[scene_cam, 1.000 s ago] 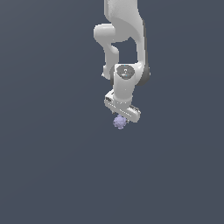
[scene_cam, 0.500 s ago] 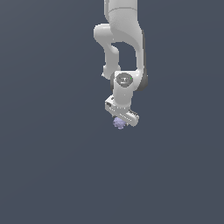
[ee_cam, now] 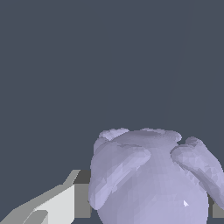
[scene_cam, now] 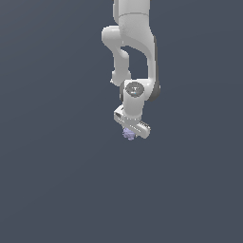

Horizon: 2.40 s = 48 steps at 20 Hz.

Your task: Pick up the object and move it to a goal position.

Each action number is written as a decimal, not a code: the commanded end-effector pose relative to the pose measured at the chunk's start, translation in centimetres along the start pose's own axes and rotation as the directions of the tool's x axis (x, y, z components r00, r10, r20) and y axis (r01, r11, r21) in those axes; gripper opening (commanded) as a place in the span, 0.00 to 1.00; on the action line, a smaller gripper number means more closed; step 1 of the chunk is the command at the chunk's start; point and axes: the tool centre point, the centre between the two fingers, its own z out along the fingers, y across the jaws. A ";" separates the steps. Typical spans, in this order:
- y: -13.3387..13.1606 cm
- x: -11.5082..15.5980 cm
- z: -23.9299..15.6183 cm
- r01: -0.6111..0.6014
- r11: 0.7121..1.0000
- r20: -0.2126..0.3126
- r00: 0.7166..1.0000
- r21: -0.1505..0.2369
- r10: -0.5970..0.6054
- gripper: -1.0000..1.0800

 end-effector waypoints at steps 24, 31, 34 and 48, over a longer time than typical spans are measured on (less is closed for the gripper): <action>-2.2 -2.2 -8.5 -0.001 1.000 0.000 1.000 0.000 0.001 0.00; -4.1 -3.9 -15.4 -0.002 1.000 -0.001 1.000 -0.002 0.002 0.00; -4.8 -4.5 -18.0 -0.002 1.000 -0.001 1.000 -0.002 0.002 0.00; -6.6 -5.8 -23.7 -0.001 1.000 0.000 1.000 -0.001 0.001 0.00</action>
